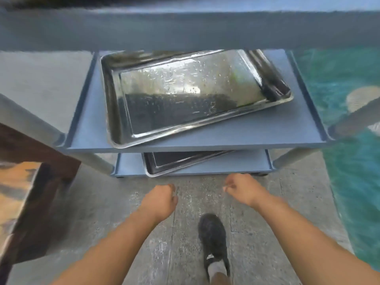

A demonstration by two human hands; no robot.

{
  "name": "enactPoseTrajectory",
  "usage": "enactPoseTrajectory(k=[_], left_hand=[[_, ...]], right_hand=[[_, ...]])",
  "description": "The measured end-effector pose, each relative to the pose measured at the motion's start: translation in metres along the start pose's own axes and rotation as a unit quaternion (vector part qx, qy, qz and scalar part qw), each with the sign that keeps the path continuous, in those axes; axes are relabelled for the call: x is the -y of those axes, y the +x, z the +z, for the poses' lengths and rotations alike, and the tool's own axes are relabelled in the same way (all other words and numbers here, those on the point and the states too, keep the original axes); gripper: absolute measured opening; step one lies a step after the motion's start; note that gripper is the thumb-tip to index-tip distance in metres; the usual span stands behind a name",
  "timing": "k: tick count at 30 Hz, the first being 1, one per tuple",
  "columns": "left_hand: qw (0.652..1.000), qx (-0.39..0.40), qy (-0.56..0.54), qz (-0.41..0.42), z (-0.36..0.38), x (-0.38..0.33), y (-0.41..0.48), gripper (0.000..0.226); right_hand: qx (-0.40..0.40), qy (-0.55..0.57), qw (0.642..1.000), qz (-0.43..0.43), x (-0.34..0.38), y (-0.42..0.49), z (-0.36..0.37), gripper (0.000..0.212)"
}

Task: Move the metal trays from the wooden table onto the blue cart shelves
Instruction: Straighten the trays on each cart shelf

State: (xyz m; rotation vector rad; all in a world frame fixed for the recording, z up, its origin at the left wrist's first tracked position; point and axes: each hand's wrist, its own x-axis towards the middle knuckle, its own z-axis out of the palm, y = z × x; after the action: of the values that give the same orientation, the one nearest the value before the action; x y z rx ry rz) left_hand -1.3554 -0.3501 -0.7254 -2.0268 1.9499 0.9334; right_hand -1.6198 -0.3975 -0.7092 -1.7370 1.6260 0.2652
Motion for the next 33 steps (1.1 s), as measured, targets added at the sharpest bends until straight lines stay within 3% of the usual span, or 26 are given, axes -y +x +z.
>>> enactPoseTrajectory(k=[10,14,21,27,33], left_hand=[[0.989,-0.092,0.077,0.086,-0.217,-0.054,-0.147,0.026],[0.976,-0.172,0.075,0.112,-0.308,-0.077,-0.201,0.027],[0.942,-0.303,0.068,0.130,-0.447,-0.122,-0.270,0.041],[0.925,-0.352,0.067,0.125,-0.498,-0.144,-0.291,0.079],[0.929,-0.345,0.092,0.093,-0.499,-0.156,-0.256,0.089]], right_hand=[[-0.048,-0.067,0.995,-0.054,0.132,-0.158,-0.181,0.031],[-0.129,-0.075,0.984,-0.094,0.180,-0.224,-0.258,0.028],[-0.268,-0.070,0.952,-0.128,0.232,-0.309,-0.365,0.052],[-0.337,-0.042,0.925,-0.167,0.237,-0.333,-0.415,0.071],[-0.284,-0.062,0.940,-0.177,0.201,-0.288,-0.433,0.076]])
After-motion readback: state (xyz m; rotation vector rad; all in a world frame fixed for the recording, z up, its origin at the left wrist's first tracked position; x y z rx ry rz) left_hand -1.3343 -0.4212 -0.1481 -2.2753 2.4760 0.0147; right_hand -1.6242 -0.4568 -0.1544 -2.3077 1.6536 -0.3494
